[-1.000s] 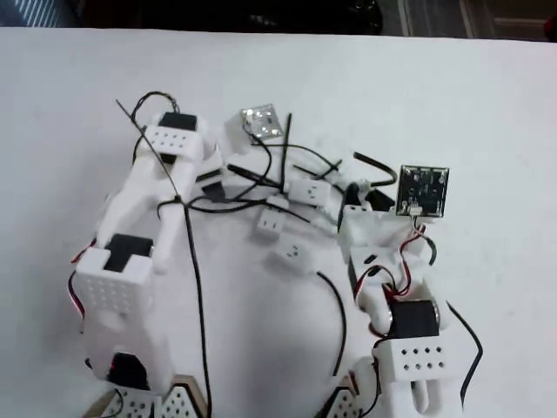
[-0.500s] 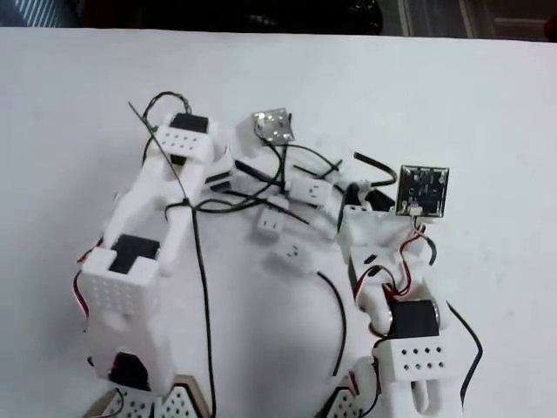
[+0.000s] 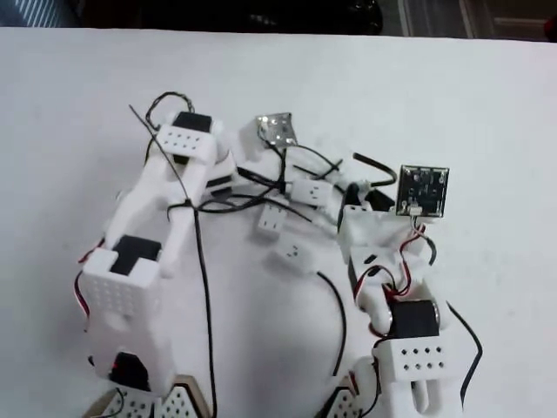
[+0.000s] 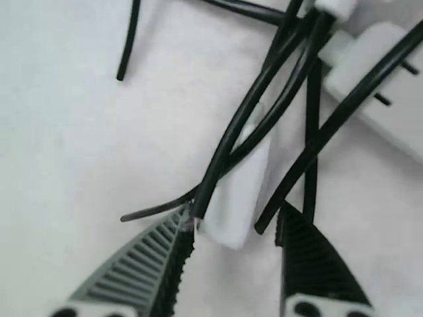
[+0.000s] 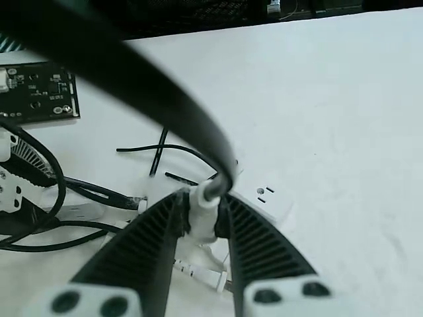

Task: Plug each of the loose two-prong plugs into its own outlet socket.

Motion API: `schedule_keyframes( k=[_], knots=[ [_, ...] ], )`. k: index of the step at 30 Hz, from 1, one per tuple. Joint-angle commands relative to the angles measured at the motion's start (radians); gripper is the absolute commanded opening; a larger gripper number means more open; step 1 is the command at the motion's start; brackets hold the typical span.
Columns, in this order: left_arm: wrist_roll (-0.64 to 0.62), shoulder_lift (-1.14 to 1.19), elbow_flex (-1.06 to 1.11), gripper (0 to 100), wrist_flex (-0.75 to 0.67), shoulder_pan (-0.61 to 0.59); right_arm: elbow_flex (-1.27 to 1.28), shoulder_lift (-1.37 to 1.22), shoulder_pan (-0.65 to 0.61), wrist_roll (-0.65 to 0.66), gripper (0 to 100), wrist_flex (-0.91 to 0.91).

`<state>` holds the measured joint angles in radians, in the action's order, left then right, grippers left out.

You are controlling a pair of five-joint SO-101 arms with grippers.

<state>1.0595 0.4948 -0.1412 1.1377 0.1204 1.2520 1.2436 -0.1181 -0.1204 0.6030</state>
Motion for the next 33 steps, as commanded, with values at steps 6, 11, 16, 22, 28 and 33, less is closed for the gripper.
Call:
schedule_keyframes(
  k=[6,11,16,22,28,33],
  knots=[
    [-0.074,-0.077,0.083,30,-0.204,0.021,-0.003,0.013,-0.010,0.005,1.7,-0.005],
    [-0.075,-0.077,0.084,23,-0.203,0.021,-0.002,0.013,-0.010,0.005,1.7,-0.005],
    [-0.075,-0.081,0.084,12,-0.160,0.021,-0.002,0.013,-0.010,0.005,1.7,-0.005],
    [-0.074,-0.111,0.054,11,0.002,0.021,-0.002,0.013,-0.010,0.005,1.7,-0.005],
    [-0.080,-0.242,0.055,11,0.183,0.036,-0.002,0.013,-0.008,0.005,1.7,-0.005],
    [-0.091,-0.349,0.057,11,0.379,0.064,-0.002,0.013,-0.004,0.005,1.7,-0.005]
  ],
)
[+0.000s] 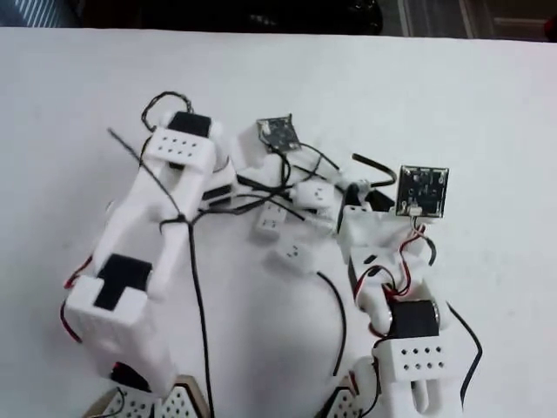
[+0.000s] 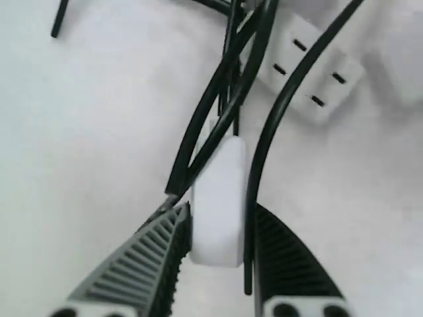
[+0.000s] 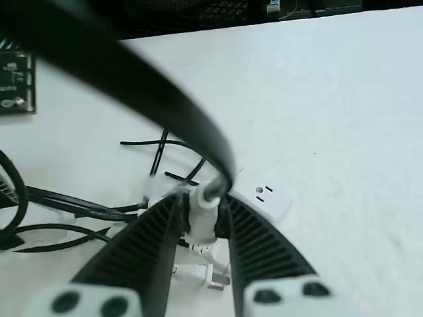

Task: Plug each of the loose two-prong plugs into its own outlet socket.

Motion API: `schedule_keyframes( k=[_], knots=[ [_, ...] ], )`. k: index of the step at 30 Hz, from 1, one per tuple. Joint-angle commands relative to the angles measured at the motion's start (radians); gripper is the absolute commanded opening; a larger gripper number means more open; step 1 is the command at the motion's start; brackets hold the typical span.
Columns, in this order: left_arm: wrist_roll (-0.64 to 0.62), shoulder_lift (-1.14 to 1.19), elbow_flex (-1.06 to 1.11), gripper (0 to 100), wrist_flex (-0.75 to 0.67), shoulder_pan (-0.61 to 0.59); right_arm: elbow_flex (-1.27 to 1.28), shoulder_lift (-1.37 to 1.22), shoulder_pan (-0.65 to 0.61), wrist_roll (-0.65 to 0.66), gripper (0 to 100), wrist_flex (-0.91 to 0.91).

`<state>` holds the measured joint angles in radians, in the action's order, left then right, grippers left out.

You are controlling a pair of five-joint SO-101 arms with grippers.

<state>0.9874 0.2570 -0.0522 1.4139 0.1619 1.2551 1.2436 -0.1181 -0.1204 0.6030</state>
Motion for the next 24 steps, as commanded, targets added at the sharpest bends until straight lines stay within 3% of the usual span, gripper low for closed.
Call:
schedule_keyframes(
  k=[1,6,12,16,19,24],
  knots=[
    [-0.040,-0.127,-0.032,11,0.135,0.025,-0.005,0.013,-0.004,0.005,1.7,-0.005],
    [-0.115,-0.173,0.031,10,0.226,0.044,-0.005,0.013,-0.002,0.005,1.7,-0.005],
    [-0.195,-0.272,0.316,6,0.086,0.094,-0.005,0.013,-0.002,0.005,1.7,-0.005],
    [-0.284,-0.366,0.506,19,-0.075,0.099,0.003,0.013,-0.005,0.005,1.7,-0.005],
    [-0.305,-0.443,0.566,30,-0.109,0.087,0.005,0.013,-0.008,0.005,1.7,-0.005],
    [-0.299,-0.555,0.578,31,-0.166,0.008,0.005,0.013,-0.008,0.005,1.7,-0.005]
  ],
)
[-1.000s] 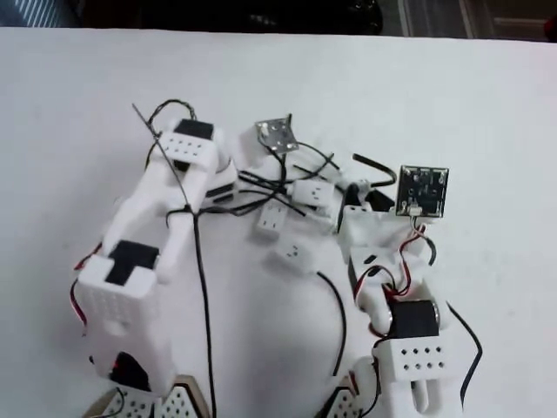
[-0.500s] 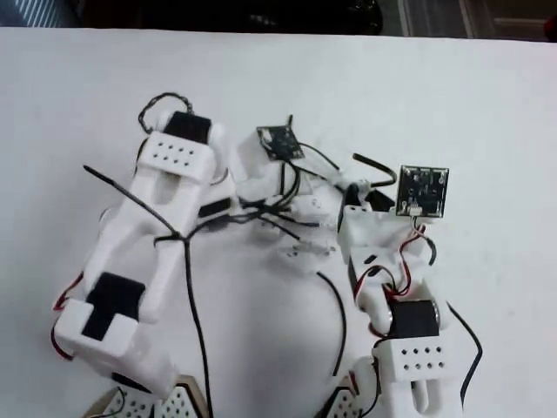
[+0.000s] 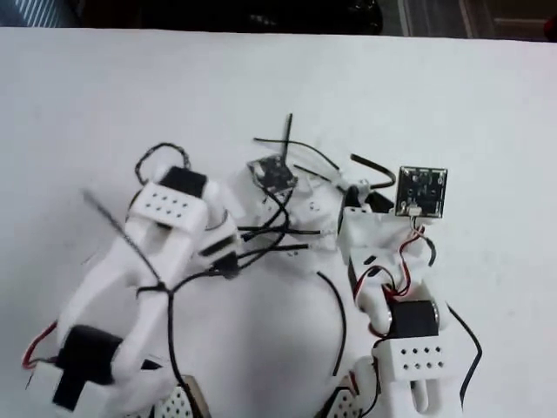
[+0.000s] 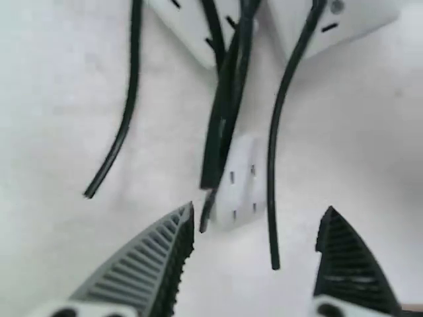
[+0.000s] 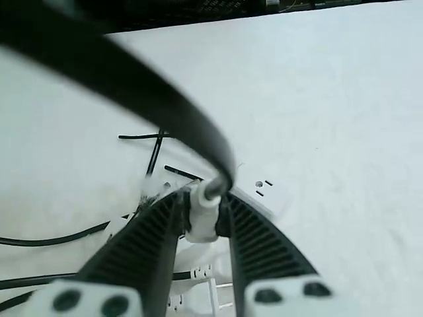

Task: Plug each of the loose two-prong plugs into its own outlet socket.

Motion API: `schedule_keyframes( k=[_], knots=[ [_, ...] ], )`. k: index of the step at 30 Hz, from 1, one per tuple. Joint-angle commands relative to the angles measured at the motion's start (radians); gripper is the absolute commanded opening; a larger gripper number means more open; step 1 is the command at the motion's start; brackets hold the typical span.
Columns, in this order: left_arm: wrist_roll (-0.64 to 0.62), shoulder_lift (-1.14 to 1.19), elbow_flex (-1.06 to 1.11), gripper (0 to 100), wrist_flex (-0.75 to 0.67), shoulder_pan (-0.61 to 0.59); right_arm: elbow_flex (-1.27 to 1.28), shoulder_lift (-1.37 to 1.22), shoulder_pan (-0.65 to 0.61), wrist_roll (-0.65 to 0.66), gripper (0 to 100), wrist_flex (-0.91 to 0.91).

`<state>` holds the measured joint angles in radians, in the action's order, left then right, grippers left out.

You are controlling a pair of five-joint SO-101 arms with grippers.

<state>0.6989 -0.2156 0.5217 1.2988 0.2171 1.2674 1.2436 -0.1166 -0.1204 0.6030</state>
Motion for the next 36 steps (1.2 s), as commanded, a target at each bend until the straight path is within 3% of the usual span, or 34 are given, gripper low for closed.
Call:
schedule_keyframes(
  k=[1,11,25,30,36],
  knots=[
    [-0.011,-0.085,0.006,31,-0.072,-0.064,-0.008,0.013,-0.010,0.005,1.7,-0.005],
    [0.057,0.160,-0.005,31,-0.210,-0.194,0.000,0.013,-0.012,0.006,1.7,-0.005],
    [0.061,0.084,-0.044,31,-0.195,-0.242,0.002,0.013,-0.013,0.006,1.7,-0.005],
    [0.052,-0.067,-0.058,31,-0.080,-0.185,0.002,0.013,-0.013,0.006,1.7,-0.005],
    [-0.015,-0.251,0.100,31,-0.046,0.019,0.002,0.013,-0.012,0.006,1.7,-0.005]
  ],
)
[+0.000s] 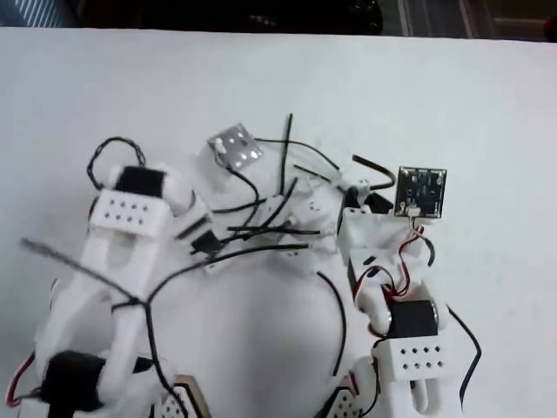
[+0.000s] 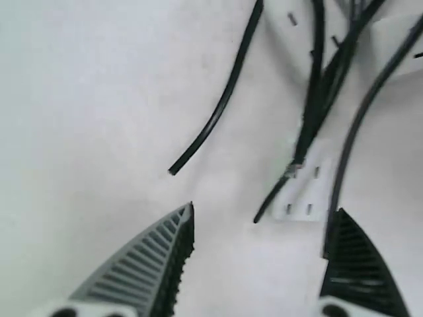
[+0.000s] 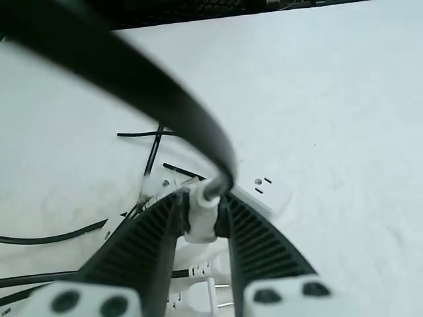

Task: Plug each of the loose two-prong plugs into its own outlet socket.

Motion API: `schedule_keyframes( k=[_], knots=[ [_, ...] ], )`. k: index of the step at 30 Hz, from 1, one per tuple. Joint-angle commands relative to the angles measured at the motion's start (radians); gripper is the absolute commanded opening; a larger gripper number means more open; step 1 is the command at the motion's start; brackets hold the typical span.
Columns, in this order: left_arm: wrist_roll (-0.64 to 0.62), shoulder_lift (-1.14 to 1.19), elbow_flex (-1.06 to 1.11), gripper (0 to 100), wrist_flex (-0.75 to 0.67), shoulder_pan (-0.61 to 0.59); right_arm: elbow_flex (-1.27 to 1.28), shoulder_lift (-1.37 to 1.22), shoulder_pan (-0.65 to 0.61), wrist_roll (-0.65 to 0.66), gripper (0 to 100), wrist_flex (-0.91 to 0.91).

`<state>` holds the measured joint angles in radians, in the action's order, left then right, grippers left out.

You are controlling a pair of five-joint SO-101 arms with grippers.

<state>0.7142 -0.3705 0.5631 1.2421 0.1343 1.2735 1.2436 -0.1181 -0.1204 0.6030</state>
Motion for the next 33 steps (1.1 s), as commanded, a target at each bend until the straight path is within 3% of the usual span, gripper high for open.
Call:
schedule_keyframes(
  k=[1,5,12,16,22,27,33],
  knots=[
    [-0.035,-0.116,0.095,31,0.011,0.142,-0.005,0.013,-0.010,0.006,1.7,-0.005],
    [-0.071,-0.165,0.157,31,0.011,0.203,-0.005,0.013,-0.010,0.006,1.7,-0.005],
    [-0.061,-0.173,0.023,31,-0.069,0.001,-0.005,0.015,-0.010,0.006,1.7,-0.005],
    [-0.041,-0.056,0.052,32,-0.163,-0.038,-0.005,0.015,-0.010,0.006,1.7,-0.005],
    [0.031,0.081,0.058,31,-0.071,0.002,-0.005,0.015,-0.010,0.006,1.7,-0.007],
    [-0.005,-0.058,0.103,31,0.060,0.137,-0.005,0.015,-0.010,0.006,1.7,-0.008],
    [-0.061,-0.240,0.221,31,0.041,0.236,-0.005,0.015,-0.010,0.006,1.7,-0.007]
  ],
)
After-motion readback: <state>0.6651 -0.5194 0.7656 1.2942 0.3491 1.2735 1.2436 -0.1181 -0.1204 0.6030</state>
